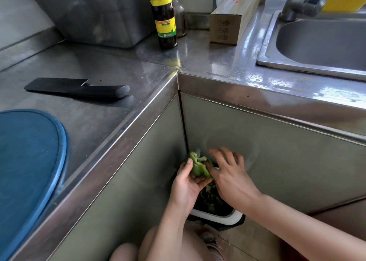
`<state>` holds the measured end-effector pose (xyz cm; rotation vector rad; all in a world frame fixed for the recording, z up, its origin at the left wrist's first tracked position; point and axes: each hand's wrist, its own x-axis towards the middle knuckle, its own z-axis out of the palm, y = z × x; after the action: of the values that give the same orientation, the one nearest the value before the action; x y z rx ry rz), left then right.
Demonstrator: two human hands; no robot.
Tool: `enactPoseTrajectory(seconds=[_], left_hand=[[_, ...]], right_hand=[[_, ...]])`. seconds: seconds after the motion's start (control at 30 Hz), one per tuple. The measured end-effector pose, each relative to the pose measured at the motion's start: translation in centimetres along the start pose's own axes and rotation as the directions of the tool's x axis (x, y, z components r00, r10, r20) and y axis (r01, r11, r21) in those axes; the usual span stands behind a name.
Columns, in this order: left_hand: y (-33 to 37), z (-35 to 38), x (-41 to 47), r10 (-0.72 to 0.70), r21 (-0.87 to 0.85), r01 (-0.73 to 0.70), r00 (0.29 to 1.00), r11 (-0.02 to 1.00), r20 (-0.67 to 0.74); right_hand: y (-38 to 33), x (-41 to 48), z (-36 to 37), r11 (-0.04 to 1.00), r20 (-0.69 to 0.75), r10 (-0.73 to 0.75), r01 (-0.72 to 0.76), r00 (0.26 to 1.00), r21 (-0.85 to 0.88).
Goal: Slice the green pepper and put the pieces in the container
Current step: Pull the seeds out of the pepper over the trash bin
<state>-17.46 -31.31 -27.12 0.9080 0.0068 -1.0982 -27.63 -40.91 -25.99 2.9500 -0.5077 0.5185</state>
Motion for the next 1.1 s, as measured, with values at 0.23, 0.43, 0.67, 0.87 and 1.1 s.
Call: enactPoseTrajectory(seconds=[0.23, 0.43, 0.67, 0.87, 1.1], left_hand=[[-0.2, -0.1, 0.3, 0.012, 0.055, -0.015, 0.999, 0.998, 0.045], [-0.2, -0.2, 0.0, 0.029, 0.101, -0.035, 0.998, 0.994, 0.056], [0.1, 0.0, 0.0, 0.065, 0.026, -0.065, 0.998, 0.998, 0.01], [0.9, -0.5, 0.6, 0.087, -0.24, -0.088, 0.996, 0.967, -0.018], [1.3, -0.3, 0.2, 0.095, -0.348, -0.096, 0.995, 0.933, -0.02]], right_hand=[[-0.6, 0.3, 0.3, 0.991, 0.066, 0.106, -0.111, 0.992, 0.071], [-0.3, 0.8, 0.0, 0.997, 0.059, 0.055, -0.059, 0.997, 0.055], [1.3, 0.4, -0.3, 0.99, 0.096, -0.055, 0.042, 0.994, 0.137], [3.2, 1.4, -0.2, 0.943, 0.101, 0.078, -0.106, 0.992, 0.315], [2.4, 2.9, 0.4, 0.817, 0.168, 0.242, -0.294, 0.956, 0.495]])
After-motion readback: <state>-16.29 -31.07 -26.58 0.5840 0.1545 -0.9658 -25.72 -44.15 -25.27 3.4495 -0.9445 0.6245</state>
